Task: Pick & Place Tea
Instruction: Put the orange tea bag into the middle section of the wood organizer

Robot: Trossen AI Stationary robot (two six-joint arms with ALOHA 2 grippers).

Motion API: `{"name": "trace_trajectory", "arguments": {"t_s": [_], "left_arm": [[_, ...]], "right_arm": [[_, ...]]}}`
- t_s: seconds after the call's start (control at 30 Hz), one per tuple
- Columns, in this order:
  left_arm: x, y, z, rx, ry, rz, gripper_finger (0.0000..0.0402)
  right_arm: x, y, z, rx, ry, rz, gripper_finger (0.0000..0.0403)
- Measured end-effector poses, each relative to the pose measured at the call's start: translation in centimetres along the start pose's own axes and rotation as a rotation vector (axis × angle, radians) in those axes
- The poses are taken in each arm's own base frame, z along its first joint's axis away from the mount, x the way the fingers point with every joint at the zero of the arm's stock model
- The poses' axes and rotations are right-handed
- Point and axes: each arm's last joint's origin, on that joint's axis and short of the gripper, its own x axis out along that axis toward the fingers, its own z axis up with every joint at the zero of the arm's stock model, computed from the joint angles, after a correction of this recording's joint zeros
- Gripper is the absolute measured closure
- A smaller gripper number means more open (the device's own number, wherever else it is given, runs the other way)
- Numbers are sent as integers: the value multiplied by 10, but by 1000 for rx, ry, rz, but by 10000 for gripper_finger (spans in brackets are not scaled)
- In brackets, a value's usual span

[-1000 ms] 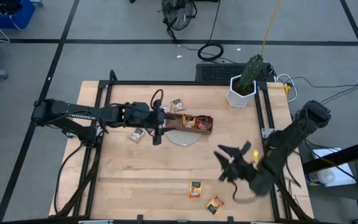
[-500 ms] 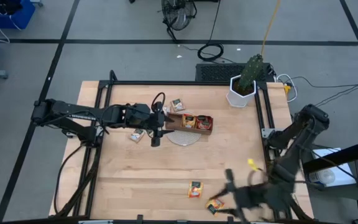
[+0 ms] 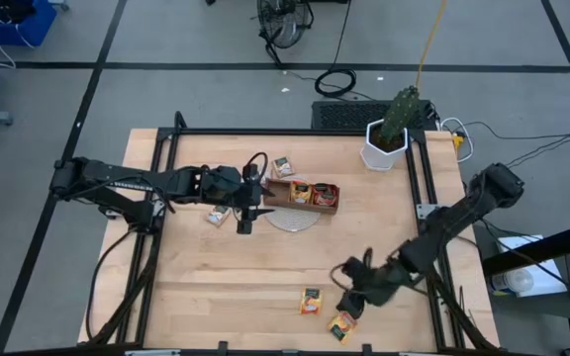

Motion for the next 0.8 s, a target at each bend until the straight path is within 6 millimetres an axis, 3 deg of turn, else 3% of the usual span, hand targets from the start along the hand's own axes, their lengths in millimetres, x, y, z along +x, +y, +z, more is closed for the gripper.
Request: {"name": "trace_trajectory", "arguments": {"t_s": [0.17,0.33,0.63,0.8], "left_arm": [[0,0,0,35,3,-1,210],[0,3,-1,41,4,4,210],[0,11,0,16,-17,33,210],[0,14,1,7,-36,48,210]], "right_arm": [[19,-44,-33,158,-74,110,164],[24,-75,-52,232,-64,25,162],[28,-80,-59,226,-32,14,171],[40,-89,-64,219,40,-43,172]]}}
